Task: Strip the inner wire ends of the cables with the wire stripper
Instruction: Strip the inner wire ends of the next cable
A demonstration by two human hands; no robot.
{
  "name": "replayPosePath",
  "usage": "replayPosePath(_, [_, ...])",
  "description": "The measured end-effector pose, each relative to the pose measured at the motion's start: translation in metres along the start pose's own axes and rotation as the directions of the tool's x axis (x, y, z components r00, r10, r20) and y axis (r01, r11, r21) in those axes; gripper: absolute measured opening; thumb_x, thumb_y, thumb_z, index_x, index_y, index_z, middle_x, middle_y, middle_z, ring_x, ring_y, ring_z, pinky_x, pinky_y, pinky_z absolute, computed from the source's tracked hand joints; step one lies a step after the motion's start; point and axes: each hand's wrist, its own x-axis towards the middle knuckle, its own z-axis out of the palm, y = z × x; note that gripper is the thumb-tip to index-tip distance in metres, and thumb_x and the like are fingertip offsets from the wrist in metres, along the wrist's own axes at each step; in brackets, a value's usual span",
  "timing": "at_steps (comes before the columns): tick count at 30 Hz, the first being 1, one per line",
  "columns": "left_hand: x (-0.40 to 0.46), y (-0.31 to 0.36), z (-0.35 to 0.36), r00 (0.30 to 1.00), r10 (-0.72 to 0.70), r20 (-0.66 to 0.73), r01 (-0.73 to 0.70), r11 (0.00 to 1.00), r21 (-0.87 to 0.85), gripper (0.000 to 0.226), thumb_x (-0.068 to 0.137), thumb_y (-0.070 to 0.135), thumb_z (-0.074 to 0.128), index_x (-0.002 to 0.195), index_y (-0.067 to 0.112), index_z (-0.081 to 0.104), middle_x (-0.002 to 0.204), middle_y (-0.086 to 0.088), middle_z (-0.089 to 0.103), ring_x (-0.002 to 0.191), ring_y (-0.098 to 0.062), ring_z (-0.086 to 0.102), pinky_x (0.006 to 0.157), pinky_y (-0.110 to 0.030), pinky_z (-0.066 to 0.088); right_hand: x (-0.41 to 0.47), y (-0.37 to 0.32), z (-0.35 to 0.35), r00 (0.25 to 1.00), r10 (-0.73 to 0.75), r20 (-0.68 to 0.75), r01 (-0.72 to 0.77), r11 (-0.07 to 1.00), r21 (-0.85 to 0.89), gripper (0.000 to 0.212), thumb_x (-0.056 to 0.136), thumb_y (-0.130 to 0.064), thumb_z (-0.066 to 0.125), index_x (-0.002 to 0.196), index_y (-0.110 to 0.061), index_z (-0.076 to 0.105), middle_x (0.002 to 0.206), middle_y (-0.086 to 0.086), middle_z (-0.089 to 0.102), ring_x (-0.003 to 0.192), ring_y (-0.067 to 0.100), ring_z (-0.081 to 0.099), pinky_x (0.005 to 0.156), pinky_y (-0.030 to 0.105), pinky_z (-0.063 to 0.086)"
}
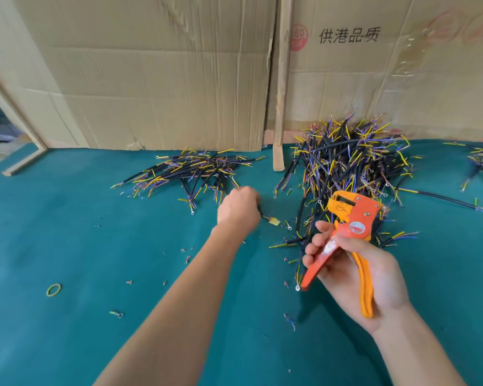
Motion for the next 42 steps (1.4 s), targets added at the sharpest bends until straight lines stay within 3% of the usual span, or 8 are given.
replayPosePath(4, [0.005, -0.022, 0.007, 0.981, 0.196, -0.006, -0.189, 0.954, 0.232, 0.034, 0.09, 0.002, 0.056, 0.109, 0.024, 0.072, 0.112, -0.004, 0.067, 0.105, -0.034, 0.063, 0.075, -0.035, 0.046, 0.001, 0.006, 0.005, 1.0, 0.026, -0.005, -0.026, 0.999, -0.029, 0.045, 0.069, -0.011, 0.074, 0.113, 0.001, 0.069, 0.085, 0.017, 0.064, 0.079, 0.033, 0.067, 0.071, 0.04, 0.059])
replayPosePath(7, [0.009, -0.024, 0.001, 0.928, 0.37, 0.037, -0.357, 0.861, 0.363, 0.021, 0.092, 0.006, 0.059, 0.105, 0.022, 0.067, 0.104, 0.0, 0.066, 0.108, -0.027, 0.058, 0.084, -0.033, 0.037, -0.001, 0.008, 0.007, 0.999, 0.029, -0.015, -0.03, 0.999, -0.043, 0.044, 0.073, -0.009, 0.07, 0.116, 0.001, 0.066, 0.085, 0.018, 0.063, 0.078, 0.033, 0.067, 0.071, 0.041, 0.06])
replayPosePath(11, [0.005, -0.011, -0.01, 0.879, 0.473, 0.063, -0.465, 0.817, 0.341, 0.012, 0.097, 0.008, 0.054, 0.104, 0.017, 0.055, 0.097, -0.005, 0.064, 0.101, -0.031, 0.057, 0.08, -0.036, 0.036, -0.002, 0.009, 0.01, 0.999, 0.011, -0.045, -0.014, 0.998, -0.06, 0.04, 0.078, -0.007, 0.065, 0.118, 0.002, 0.065, 0.085, 0.017, 0.063, 0.077, 0.034, 0.068, 0.071, 0.04, 0.06])
replayPosePath(18, [-0.025, 0.023, -0.046, 0.884, 0.363, -0.294, -0.413, 0.902, -0.128, 0.028, 0.093, 0.003, 0.057, 0.118, 0.01, 0.066, 0.094, -0.008, 0.069, 0.091, -0.03, 0.061, 0.08, -0.038, 0.047, 0.0, 0.008, 0.009, 0.994, -0.021, -0.11, 0.016, 0.999, -0.046, 0.042, 0.075, -0.008, 0.063, 0.116, 0.002, 0.065, 0.084, 0.017, 0.064, 0.077, 0.032, 0.068, 0.07, 0.04, 0.06])
replayPosePath(24, [-0.065, 0.012, -0.025, 0.991, 0.089, -0.104, -0.126, 0.884, -0.451, 0.056, 0.082, -0.01, 0.045, 0.118, 0.025, 0.071, 0.093, 0.005, 0.064, 0.089, -0.028, 0.069, 0.08, -0.038, 0.058, 0.0, 0.011, 0.011, 0.996, -0.014, -0.088, 0.007, 0.996, -0.084, 0.04, 0.074, -0.003, 0.067, 0.114, 0.002, 0.065, 0.084, 0.018, 0.064, 0.077, 0.033, 0.067, 0.071, 0.041, 0.06])
replayPosePath(27, [-0.079, 0.01, -0.001, 0.99, -0.057, -0.13, -0.033, 0.8, -0.599, 0.041, 0.089, 0.001, 0.054, 0.104, 0.033, 0.074, 0.082, 0.013, 0.066, 0.072, -0.019, 0.067, 0.072, -0.033, 0.054, -0.001, 0.013, 0.012, 0.996, 0.031, -0.078, -0.041, 0.989, -0.139, 0.043, 0.075, -0.004, 0.067, 0.118, 0.004, 0.064, 0.085, 0.02, 0.065, 0.077, 0.036, 0.067, 0.073, 0.044, 0.06])
replayPosePath(31, [-0.091, 0.014, 0.025, 0.957, -0.188, -0.223, -0.011, 0.741, -0.672, 0.015, 0.094, 0.019, 0.066, 0.09, 0.029, 0.077, 0.075, 0.017, 0.069, 0.065, 0.005, 0.056, 0.068, -0.023, 0.044, 0.001, 0.017, 0.012, 0.991, 0.081, -0.108, -0.104, 0.968, -0.227, 0.051, 0.071, -0.009, 0.068, 0.12, 0.006, 0.063, 0.087, 0.023, 0.065, 0.076, 0.037, 0.067, 0.07, 0.045, 0.059])
replayPosePath(42, [-0.105, 0.019, 0.039, 0.956, -0.171, -0.239, -0.046, 0.716, -0.697, 0.012, 0.09, 0.021, 0.069, 0.084, 0.025, 0.078, 0.074, 0.012, 0.073, 0.068, -0.007, 0.063, 0.072, -0.031, 0.053, 0.003, 0.02, 0.01, 0.994, -0.046, -0.1, 0.012, 0.949, -0.314, 0.05, 0.071, -0.004, 0.071, 0.12, 0.0, 0.067, 0.091, 0.019, 0.066, 0.08, 0.037, 0.069, 0.066, 0.038, 0.058])
